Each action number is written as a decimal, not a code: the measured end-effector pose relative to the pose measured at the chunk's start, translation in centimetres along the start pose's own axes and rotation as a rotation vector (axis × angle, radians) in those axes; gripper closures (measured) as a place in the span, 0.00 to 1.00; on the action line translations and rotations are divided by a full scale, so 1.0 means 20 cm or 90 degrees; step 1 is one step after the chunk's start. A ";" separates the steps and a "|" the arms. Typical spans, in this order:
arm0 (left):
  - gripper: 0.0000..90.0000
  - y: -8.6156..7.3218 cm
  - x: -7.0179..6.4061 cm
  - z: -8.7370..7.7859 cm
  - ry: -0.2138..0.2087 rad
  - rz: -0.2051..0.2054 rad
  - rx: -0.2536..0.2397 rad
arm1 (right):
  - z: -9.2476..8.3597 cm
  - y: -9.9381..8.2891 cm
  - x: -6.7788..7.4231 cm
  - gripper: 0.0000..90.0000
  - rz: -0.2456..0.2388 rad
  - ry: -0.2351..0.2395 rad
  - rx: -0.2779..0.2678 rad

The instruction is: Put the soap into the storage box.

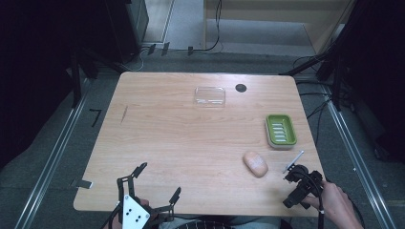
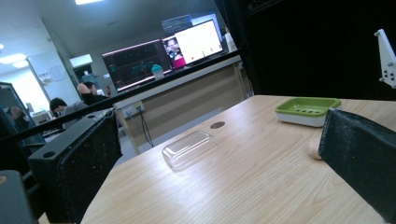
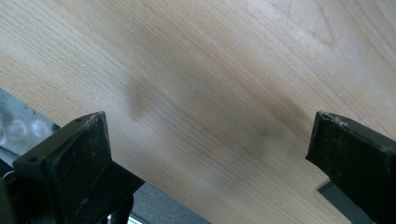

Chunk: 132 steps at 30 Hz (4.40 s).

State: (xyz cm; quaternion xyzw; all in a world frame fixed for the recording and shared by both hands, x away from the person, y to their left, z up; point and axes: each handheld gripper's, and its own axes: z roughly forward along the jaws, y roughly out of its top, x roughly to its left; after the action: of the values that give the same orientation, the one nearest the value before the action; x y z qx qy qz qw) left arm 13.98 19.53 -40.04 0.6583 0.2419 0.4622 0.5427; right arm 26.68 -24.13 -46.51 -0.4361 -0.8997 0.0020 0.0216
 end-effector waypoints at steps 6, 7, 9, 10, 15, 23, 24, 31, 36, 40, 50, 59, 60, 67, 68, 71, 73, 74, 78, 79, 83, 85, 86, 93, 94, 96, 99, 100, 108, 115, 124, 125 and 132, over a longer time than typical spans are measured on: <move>0.00 0.00 0.00 0.00 0.002 -0.002 0.000 | -0.02 0.01 0.03 0.00 -0.003 -0.007 -0.008; 0.00 0.00 0.00 0.00 0.002 -0.002 0.000 | -0.02 0.01 0.03 0.00 -0.003 -0.007 -0.008; 0.00 0.00 -0.01 0.01 -0.005 0.006 0.004 | -0.03 0.02 0.04 0.00 -0.012 -0.009 -0.013; 0.00 0.00 -0.01 0.00 -0.008 0.009 0.005 | -0.04 0.02 0.05 0.00 -0.012 -0.010 -0.012; 0.00 0.00 0.00 -0.01 0.002 -0.001 0.002 | -0.05 0.06 0.08 0.00 -0.023 -0.010 -0.015; 0.00 0.00 0.00 -0.01 0.001 -0.002 0.000 | -0.08 0.12 0.12 0.00 -0.043 -0.008 -0.022; 0.00 0.00 0.00 -0.01 0.000 0.000 0.000 | -0.09 0.14 0.13 0.00 -0.049 -0.008 -0.024; 0.00 0.00 0.00 -0.01 0.001 -0.001 0.002 | -0.11 0.19 0.16 0.00 -0.063 -0.014 -0.025; 0.00 0.00 0.00 0.00 0.002 0.000 0.004 | -0.11 0.24 0.18 0.00 -0.073 -0.021 -0.022; 0.00 0.00 0.00 0.00 0.002 0.000 0.004 | -0.12 0.27 0.19 0.00 -0.079 -0.026 -0.028; 0.00 0.00 0.00 -0.01 0.002 -0.002 0.002 | -0.13 0.36 0.21 0.00 -0.085 -0.027 -0.031; 0.00 0.00 0.00 -0.01 0.003 -0.004 0.001 | -0.14 0.45 0.22 0.00 -0.090 -0.027 -0.035; 0.00 0.00 0.00 -0.01 0.003 -0.004 0.001 | -0.14 0.45 0.22 0.00 -0.090 -0.026 -0.035; 0.00 0.00 0.01 -0.01 0.003 -0.004 0.001 | -0.14 0.51 0.22 0.00 -0.088 -0.021 -0.033; 0.00 0.00 0.01 -0.01 0.003 -0.004 0.001 | -0.14 0.51 0.22 0.00 -0.088 -0.021 -0.033; 0.00 0.00 0.01 -0.01 0.003 -0.004 0.001 | -0.13 0.54 0.21 0.00 -0.081 -0.017 -0.032; 0.00 0.00 0.01 -0.01 0.003 -0.005 0.000 | -0.13 0.55 0.20 0.00 -0.079 -0.019 -0.031; 0.00 0.00 0.01 -0.01 0.003 -0.004 0.001 | -0.13 0.56 0.20 0.00 -0.075 -0.016 -0.032; 0.00 -0.01 0.01 -0.01 0.002 -0.004 0.000 | -0.11 0.58 0.18 0.00 -0.062 -0.015 -0.029; 0.00 -0.01 0.01 -0.01 0.002 -0.004 0.000 | -0.11 0.59 0.18 0.00 -0.054 -0.014 -0.029; 0.00 -0.01 0.01 -0.01 0.003 -0.005 0.000 | -0.10 0.62 0.17 0.00 -0.044 -0.014 -0.027; 0.00 -0.01 0.01 -0.01 0.003 -0.004 0.000 | -0.09 0.63 0.17 0.00 -0.039 -0.012 -0.027; 0.00 -0.01 0.01 -0.01 0.003 -0.004 0.000 | -0.09 0.63 0.17 0.00 -0.039 -0.012 -0.027; 0.00 -0.01 0.01 -0.01 0.002 -0.005 0.000 | -0.06 0.68 0.16 0.00 -0.026 -0.015 -0.019; 0.00 -0.01 0.01 -0.01 0.002 -0.004 0.000 | -0.06 0.68 0.16 0.00 -0.026 -0.015 -0.019; 0.00 -0.01 0.01 -0.01 0.002 -0.004 0.000 | -0.05 0.69 0.16 0.00 -0.025 -0.020 -0.016; 0.00 -0.01 0.01 -0.01 0.002 -0.004 0.000 | -0.04 0.70 0.15 0.01 -0.027 -0.017 -0.014; 0.00 -0.01 0.01 -0.01 0.002 -0.004 0.000 | -0.04 0.70 0.15 0.01 -0.027 -0.017 -0.014; 0.00 0.00 0.01 -0.01 0.002 -0.005 -0.001 | -0.03 0.70 0.15 0.16 -0.020 -0.011 -0.029; 0.00 -0.01 0.01 -0.01 0.002 -0.005 -0.001 | -0.03 0.70 0.16 0.30 0.000 -0.026 -0.030; 0.00 -0.01 0.01 -0.01 0.002 -0.005 -0.001 | -0.03 0.71 0.16 0.36 0.012 -0.037 -0.030; 0.00 -0.01 0.01 -0.01 0.002 -0.005 -0.001 | -0.03 0.71 0.16 0.36 0.009 -0.037 -0.031; 0.00 -0.01 0.01 -0.01 0.002 -0.004 0.000 | -0.02 0.71 0.16 0.36 0.009 -0.040 -0.029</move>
State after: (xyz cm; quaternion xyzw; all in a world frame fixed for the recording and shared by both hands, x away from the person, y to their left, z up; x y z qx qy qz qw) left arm 13.90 19.82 -40.08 0.6567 0.2447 0.4612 0.5442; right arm 35.80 -12.82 -46.29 -0.4429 -0.8964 -0.0044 -0.0165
